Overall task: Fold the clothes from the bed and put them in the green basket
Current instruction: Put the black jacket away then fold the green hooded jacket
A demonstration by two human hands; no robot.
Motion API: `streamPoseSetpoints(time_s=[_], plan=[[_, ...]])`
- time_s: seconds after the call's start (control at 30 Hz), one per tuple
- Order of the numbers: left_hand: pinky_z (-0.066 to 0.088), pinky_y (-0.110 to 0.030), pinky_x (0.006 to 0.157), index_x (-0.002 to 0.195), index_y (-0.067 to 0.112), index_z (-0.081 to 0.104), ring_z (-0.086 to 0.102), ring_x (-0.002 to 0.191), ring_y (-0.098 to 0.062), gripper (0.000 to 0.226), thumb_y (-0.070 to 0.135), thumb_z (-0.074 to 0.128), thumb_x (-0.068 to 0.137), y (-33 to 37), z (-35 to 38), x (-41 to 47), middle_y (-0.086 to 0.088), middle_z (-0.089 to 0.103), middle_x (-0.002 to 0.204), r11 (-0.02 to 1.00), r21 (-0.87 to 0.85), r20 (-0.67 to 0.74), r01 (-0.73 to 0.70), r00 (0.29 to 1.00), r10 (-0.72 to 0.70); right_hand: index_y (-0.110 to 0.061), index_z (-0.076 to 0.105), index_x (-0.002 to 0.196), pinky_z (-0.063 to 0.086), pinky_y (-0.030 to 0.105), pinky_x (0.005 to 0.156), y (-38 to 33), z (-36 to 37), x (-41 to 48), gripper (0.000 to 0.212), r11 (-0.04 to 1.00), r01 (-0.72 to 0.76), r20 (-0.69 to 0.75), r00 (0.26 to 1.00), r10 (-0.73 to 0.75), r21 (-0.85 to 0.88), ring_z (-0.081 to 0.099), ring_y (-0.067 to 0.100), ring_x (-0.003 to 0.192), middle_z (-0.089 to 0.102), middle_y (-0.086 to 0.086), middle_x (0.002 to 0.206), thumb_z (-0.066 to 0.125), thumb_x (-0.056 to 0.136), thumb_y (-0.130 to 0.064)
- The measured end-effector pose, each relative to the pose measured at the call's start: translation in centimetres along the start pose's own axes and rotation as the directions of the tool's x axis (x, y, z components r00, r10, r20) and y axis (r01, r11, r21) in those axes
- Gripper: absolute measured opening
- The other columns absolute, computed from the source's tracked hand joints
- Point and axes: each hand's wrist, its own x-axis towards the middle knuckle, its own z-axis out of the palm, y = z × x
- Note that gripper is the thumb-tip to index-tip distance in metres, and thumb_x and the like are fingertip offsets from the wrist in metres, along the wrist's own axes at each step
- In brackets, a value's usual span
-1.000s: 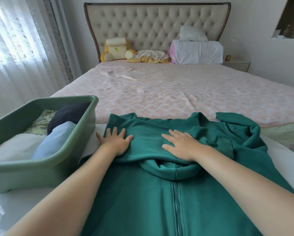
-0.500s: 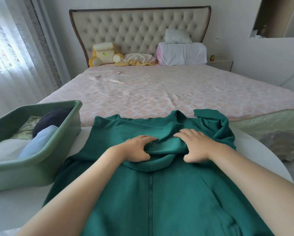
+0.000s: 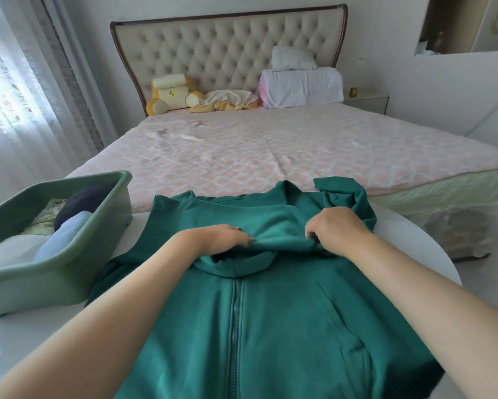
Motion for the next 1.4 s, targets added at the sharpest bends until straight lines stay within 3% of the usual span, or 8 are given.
streamPoseSetpoints(time_s=[0.1,0.27,0.4,0.67,0.8,1.07,1.3,1.4], plan=[[0.039,-0.032,0.093,0.105,0.030,0.075,0.057,0.113,-0.018,0.042,0.047,0.037,0.101,1.4,-0.1,1.3,0.005,0.061,0.125,0.996,0.044,-0.172,-0.081,0.981,0.087,-0.035,0.072,0.104,0.042,0.027,0.076,0.2,0.2,-0.5,0.044,0.992,-0.030,0.101,0.995,0.018,0.120,0.063,0.020,0.102,0.067,-0.009,0.109,0.051,0.085,-0.002],[0.040,-0.035,0.107,0.144,0.032,0.046,0.050,0.129,-0.019,0.042,0.036,0.040,0.103,3.1,1.4,5.0,0.004,0.046,0.150,0.970,0.162,-0.346,-0.182,0.910,0.228,-0.030,0.061,0.130,0.039,0.035,0.102,0.1,1.6,0.7,0.041,0.954,-0.066,-0.081,0.992,0.093,0.294,0.047,0.021,0.128,0.058,-0.005,0.138,0.046,0.093,-0.022],[0.015,-0.046,0.122,0.155,0.038,0.025,0.013,0.152,-0.018,0.055,0.052,0.031,0.102,5.5,3.8,7.8,0.004,0.020,0.164,0.955,0.208,-0.219,-0.210,0.942,0.255,-0.030,0.024,0.159,0.016,0.046,0.122,-0.2,3.4,1.6,0.060,0.956,-0.131,0.327,0.944,0.040,0.264,0.018,0.021,0.153,0.008,0.000,0.169,0.031,0.102,-0.049],[0.027,-0.047,0.111,0.145,0.027,0.046,0.038,0.134,-0.030,0.051,0.040,0.033,0.098,9.4,4.1,10.6,-0.008,0.044,0.147,0.890,0.455,-0.346,-0.043,0.912,0.221,-0.016,0.067,0.117,0.050,0.040,0.090,5.7,3.3,3.4,0.039,0.687,-0.315,-0.139,0.844,0.519,0.655,0.059,0.026,0.110,0.059,0.005,0.124,0.044,0.091,0.001],[0.033,-0.043,0.108,0.141,0.029,0.049,0.043,0.130,-0.026,0.043,0.038,0.036,0.101,11.8,5.5,12.0,-0.002,0.049,0.141,0.905,0.314,-0.429,-0.286,0.807,0.405,-0.004,0.051,0.124,0.049,0.038,0.073,7.6,5.1,3.1,0.036,0.579,-0.596,0.032,0.712,0.701,0.556,0.059,0.031,0.090,0.042,0.018,0.133,0.056,0.089,0.003],[0.021,-0.045,0.116,0.155,0.036,0.022,0.030,0.142,-0.027,0.064,0.064,0.032,0.097,13.1,8.0,13.3,0.001,0.028,0.158,0.839,0.491,-0.210,-0.234,0.903,0.375,-0.001,0.034,0.140,0.043,0.036,0.070,8.3,6.5,3.2,0.060,0.395,-0.812,0.217,0.517,0.828,0.429,0.059,0.034,0.111,0.049,0.017,0.134,0.055,0.095,-0.036],[0.040,-0.039,0.109,0.151,0.028,0.033,0.046,0.132,-0.020,0.053,0.038,0.047,0.101,12.3,6.9,11.5,-0.001,0.048,0.146,0.908,-0.005,-0.369,-0.419,0.845,0.388,-0.008,0.053,0.118,0.048,0.043,0.089,7.2,4.8,3.5,0.028,0.447,-0.658,0.115,0.629,0.769,0.606,0.053,0.035,0.114,0.052,0.015,0.126,0.051,0.096,-0.025],[0.051,-0.019,0.071,0.151,0.029,0.031,0.059,0.101,-0.008,0.050,0.030,0.045,0.103,12.0,5.5,9.7,0.005,0.053,0.135,0.843,-0.272,-0.517,-0.464,0.809,0.278,-0.003,0.046,0.126,0.045,0.043,0.091,5.4,3.5,4.1,0.034,0.468,-0.481,-0.025,0.677,0.735,0.742,0.052,0.038,0.116,0.041,0.019,0.136,0.051,0.097,-0.019]])
